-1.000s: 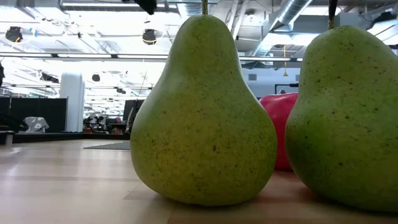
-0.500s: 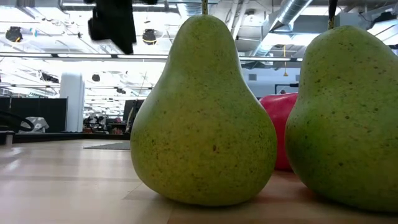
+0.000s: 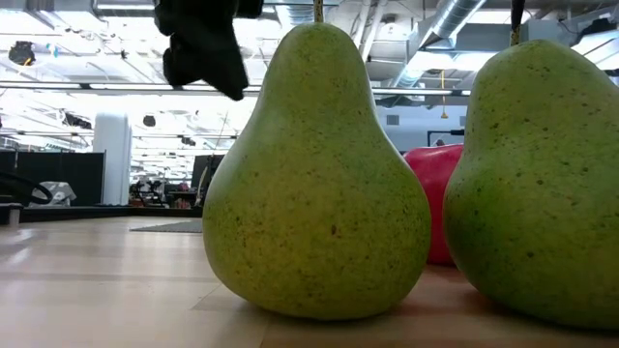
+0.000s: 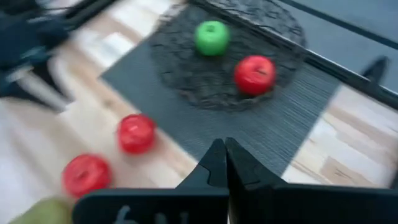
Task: Build produce basket
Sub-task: Put the red apple into the black basket
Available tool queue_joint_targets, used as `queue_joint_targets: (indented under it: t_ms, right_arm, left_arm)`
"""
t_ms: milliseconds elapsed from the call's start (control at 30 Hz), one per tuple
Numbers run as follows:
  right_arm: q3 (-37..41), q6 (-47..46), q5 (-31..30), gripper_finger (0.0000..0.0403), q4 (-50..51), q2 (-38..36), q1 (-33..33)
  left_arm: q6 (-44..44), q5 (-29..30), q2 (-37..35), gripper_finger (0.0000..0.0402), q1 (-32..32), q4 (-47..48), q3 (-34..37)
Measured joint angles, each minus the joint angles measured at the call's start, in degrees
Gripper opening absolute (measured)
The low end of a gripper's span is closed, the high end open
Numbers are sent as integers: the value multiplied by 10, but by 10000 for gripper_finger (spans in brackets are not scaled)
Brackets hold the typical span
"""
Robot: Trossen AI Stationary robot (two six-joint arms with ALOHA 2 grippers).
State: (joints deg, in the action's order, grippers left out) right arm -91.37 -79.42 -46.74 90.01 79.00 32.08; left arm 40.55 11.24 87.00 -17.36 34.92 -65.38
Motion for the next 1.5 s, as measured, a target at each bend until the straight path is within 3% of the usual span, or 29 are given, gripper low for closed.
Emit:
queue_joint_targets:
  t_ms: [200,433,700,1167,1500]
  right_arm:
    - [21,-8,9,1,0,21,-56]
    - [21,48,163,3,-77,22,-61]
    - [20,74,203,21,-186,34,-34]
    - [24,38,314,90,-289,151,-40]
    - [24,27,388,109,-390,236,-53]
  left_arm:
    - [22,0,2,78,0,-1,23]
    - [11,-19,5,78,13,-25,41]
    - [-45,-51,5,78,49,-32,41]
    - [-121,-81,5,78,78,-15,41]
    - [-181,-106,5,78,93,-11,41]
